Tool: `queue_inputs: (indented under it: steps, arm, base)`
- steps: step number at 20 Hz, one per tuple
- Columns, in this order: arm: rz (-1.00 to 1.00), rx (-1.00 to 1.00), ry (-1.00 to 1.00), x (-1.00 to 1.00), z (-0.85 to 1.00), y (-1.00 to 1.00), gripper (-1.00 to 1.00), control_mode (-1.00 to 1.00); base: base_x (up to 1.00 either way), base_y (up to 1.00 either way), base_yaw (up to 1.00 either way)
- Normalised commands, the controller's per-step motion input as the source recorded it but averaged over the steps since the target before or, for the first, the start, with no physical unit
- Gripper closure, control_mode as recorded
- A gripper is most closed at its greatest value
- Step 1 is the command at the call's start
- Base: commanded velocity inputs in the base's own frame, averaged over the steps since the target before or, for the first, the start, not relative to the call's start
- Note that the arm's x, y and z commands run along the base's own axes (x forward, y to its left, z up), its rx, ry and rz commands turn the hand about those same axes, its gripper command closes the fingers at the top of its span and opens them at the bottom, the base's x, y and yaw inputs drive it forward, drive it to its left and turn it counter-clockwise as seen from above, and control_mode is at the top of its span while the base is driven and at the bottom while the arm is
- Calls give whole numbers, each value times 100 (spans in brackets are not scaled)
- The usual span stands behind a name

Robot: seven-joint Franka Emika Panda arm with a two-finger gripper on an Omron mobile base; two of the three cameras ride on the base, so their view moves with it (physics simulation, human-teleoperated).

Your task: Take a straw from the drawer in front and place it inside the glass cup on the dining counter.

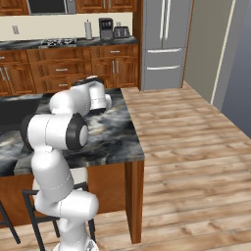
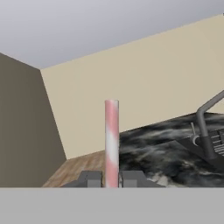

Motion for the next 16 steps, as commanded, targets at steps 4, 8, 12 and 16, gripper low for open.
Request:
queue_inputs:
  steps: [4, 8, 12, 16]
  arm:
    - [0, 0, 0, 0, -3, 0, 100, -100]
    - [0, 0, 0, 0, -5, 0, 100, -100]
    - [0, 0, 0, 0, -8, 1, 100, -100]
    - [0, 0, 0, 0, -7, 5, 100, -100]
  base:
    - [0, 0, 0]
    - [0, 0, 0]
    - [0, 0, 0]
    - [0, 0, 0]
